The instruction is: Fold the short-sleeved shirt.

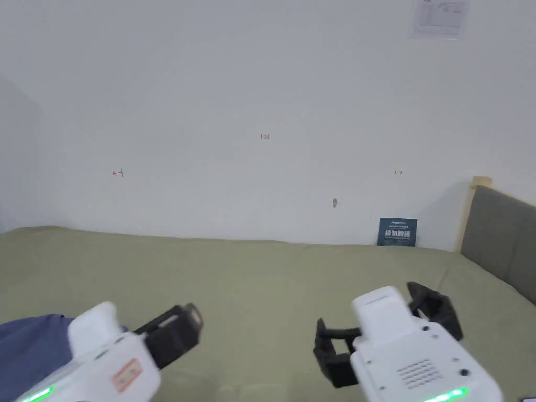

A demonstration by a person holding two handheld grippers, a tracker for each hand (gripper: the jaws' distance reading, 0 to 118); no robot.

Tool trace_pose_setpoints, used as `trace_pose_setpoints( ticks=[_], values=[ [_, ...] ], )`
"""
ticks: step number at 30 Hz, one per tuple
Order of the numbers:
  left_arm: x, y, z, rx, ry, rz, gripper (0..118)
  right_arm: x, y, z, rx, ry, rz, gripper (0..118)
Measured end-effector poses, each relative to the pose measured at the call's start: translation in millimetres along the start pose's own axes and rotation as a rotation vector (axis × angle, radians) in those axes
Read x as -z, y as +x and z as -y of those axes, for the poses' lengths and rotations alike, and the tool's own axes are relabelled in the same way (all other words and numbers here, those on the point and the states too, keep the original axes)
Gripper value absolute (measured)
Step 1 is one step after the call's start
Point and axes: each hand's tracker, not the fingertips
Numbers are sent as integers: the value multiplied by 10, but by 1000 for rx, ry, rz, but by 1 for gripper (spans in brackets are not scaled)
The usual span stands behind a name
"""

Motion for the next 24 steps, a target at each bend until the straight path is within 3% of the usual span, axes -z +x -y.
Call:
trace_pose_setpoints(
  ticks=[1, 3, 6, 7, 10, 21, 24],
  values=[
    [-26, 171, -13, 148, 18, -10, 118, -19, 66, 18, 109, 5, 14, 118],
    [-111, 450, -24, 347, 95, -66, 118, -57, 166, 59, 252, 10, 76, 118],
    [-152, 595, -10, 451, 158, -122, 118, -90, 216, 83, 381, 27, 49, 118],
    [-157, 598, -24, 449, 160, -115, 118, -91, 230, 75, 388, 24, 34, 118],
    [-168, 568, -83, 423, 147, -121, 118, -72, 175, 19, 263, -15, 72, 118],
    [-181, 302, -152, 289, 101, -131, 118, -61, 187, 13, 260, -40, 57, 118],
    [-187, 341, -153, 288, 99, -126, 118, -69, 155, 13, 222, -39, 54, 118]
  ],
)
